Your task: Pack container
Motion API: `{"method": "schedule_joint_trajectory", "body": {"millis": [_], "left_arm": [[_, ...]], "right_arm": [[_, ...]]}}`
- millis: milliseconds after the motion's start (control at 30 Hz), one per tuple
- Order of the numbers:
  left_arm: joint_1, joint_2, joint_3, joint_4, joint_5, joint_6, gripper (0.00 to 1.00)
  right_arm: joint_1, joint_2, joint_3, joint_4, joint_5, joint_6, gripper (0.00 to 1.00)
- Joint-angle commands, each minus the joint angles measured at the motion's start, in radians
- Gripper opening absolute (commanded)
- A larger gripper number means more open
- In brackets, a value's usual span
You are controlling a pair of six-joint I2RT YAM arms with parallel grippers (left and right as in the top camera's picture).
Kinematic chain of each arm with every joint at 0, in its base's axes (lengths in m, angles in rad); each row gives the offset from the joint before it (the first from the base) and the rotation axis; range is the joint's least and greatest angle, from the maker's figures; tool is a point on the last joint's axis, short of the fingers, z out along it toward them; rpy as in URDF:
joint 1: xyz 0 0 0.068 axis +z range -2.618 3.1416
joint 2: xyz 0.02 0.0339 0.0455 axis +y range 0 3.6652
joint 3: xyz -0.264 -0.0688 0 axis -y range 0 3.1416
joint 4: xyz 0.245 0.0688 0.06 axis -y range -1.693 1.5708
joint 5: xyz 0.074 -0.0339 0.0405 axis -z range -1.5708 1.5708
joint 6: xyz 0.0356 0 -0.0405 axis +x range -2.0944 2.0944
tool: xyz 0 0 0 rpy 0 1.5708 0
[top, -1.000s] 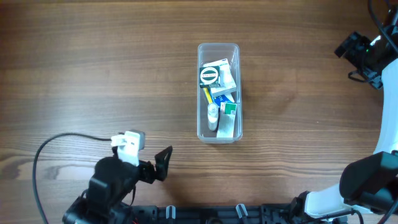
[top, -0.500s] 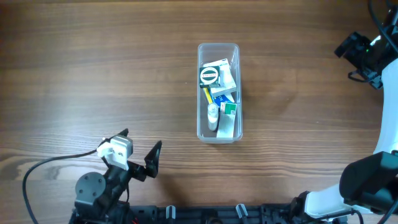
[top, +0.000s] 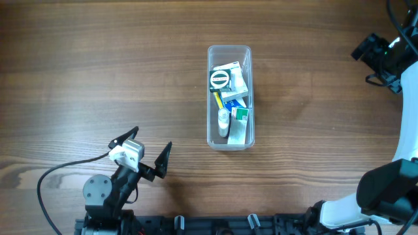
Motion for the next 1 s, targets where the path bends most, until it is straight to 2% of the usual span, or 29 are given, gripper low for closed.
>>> {"method": "schedule_joint_trajectory", "body": {"millis": [0, 233, 433, 767, 967], "left_arm": [[0.009, -0.011, -0.010, 0.037, -0.028, 0.030, 1.00], [0.009, -0.011, -0.010, 0.313, -0.027, 0.031, 1.00], [0.009, -0.011, -0.010, 0.389, -0.027, 0.031, 1.00], [0.006, -0.011, -0.087, 0.370, -0.024, 0.030, 1.00], [0.008, -0.011, -0.087, 0.207, -0.053, 0.029, 1.00]], "right_arm": [[0.003, 0.011, -0.005, 0.001, 0.010, 0.014, 1.00], [0.003, 0.011, -0.005, 0.001, 0.010, 0.014, 1.00], [0.003, 0.011, -0.005, 0.001, 0.010, 0.014, 1.00], [0.003, 0.011, -0.005, 0.001, 0.010, 0.014, 1.00], [0.003, 0.011, -0.005, 0.001, 0.010, 0.014, 1.00]]}}
